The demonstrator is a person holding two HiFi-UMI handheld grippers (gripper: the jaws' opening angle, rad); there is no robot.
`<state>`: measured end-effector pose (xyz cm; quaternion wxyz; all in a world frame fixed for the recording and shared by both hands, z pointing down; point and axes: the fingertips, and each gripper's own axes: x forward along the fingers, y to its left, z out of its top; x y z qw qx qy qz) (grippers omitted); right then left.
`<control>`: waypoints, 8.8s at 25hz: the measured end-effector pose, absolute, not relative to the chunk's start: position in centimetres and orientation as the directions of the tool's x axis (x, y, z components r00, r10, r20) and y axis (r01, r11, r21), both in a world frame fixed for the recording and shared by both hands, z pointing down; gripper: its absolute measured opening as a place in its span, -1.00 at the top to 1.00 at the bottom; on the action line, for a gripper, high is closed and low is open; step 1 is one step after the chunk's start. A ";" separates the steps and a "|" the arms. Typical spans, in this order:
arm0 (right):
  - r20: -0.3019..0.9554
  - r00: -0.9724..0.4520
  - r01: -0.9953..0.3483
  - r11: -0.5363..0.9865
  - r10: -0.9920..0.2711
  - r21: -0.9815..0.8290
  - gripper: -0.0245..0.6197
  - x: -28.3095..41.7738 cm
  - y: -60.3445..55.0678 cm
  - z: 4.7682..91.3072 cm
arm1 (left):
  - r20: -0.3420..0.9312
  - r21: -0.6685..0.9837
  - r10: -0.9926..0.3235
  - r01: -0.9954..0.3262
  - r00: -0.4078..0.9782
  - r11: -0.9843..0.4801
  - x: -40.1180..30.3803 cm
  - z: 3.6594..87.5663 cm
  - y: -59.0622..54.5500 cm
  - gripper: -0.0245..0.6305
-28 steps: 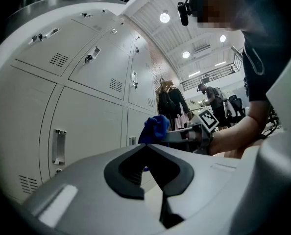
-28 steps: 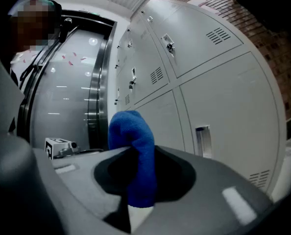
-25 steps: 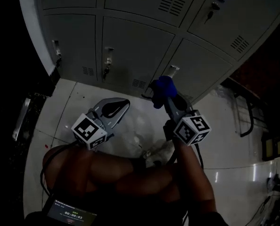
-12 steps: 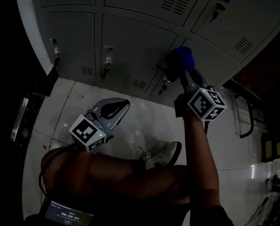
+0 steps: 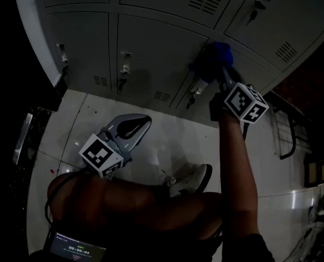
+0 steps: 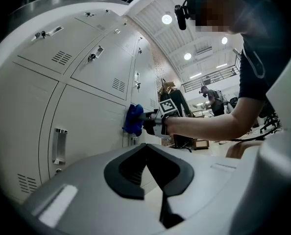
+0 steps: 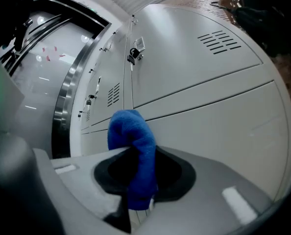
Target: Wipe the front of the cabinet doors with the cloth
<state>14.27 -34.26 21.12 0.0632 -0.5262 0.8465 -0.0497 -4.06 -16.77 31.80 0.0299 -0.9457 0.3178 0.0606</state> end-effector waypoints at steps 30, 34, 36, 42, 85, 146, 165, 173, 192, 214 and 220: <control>-0.050 -0.144 -0.975 0.150 -0.988 -0.162 0.67 32.9 -31.7 20.8 | -0.086 -0.030 -0.603 -0.607 0.793 -0.794 -3.9 32.9 -17.0 0.91; -0.048 -0.096 -0.981 0.103 -0.994 -0.164 0.67 35.6 -31.4 21.0 | -0.079 -0.035 -0.602 -0.606 0.795 -0.795 -3.8 33.1 -17.0 0.91; -0.050 -0.075 -0.981 0.083 -0.996 -0.174 0.67 36.8 -31.2 21.2 | -0.078 -0.033 -0.603 -0.607 0.794 -0.794 -3.8 33.2 -17.1 0.91; -0.075 -0.061 -0.972 0.077 -0.995 -0.222 0.67 37.9 -30.2 21.4 | -0.078 -0.033 -0.604 -0.608 0.793 -0.794 -3.8 33.1 -17.1 0.91; 0.015 -0.314 -0.944 0.311 -0.949 -0.105 0.67 23.0 -33.1 26.3 | -0.070 -0.046 -0.598 -0.602 0.798 -0.797 -3.5 33.3 -16.8 0.91; 0.167 -0.340 -0.940 0.340 -0.926 -0.029 0.67 18.7 -33.6 36.0 | -0.055 -0.064 -0.583 -0.585 0.811 -0.808 -2.6 33.6 -16.2 0.91; 0.123 -0.063 -0.995 0.072 -0.990 0.065 0.67 28.0 -32.3 37.2 | -0.033 -0.074 -0.582 -0.583 0.812 -0.809 -2.5 34.0 -16.0 0.91; 0.115 0.034 -0.998 -0.039 -0.993 -0.042 0.67 32.6 -31.8 37.3 | -0.035 -0.085 -0.576 -0.577 0.817 -0.812 -2.2 33.9 -15.8 0.91; 0.081 0.116 -0.992 -0.120 -0.990 -0.048 0.67 35.3 -30.5 36.3 | -0.029 -0.081 -0.582 -0.582 0.813 -0.809 -2.5 34.0 -16.0 0.91; 0.209 -0.345 -0.928 0.366 -0.915 0.074 0.67 15.9 -32.4 42.6 | -0.034 -0.083 -0.577 -0.577 0.816 -0.812 -2.1 33.8 -15.8 0.91; 0.237 -0.335 -0.934 0.355 -0.912 0.047 0.67 18.2 -33.4 43.7 | -0.032 -0.083 -0.576 -0.576 0.817 -0.813 -2.2 33.9 -15.7 0.91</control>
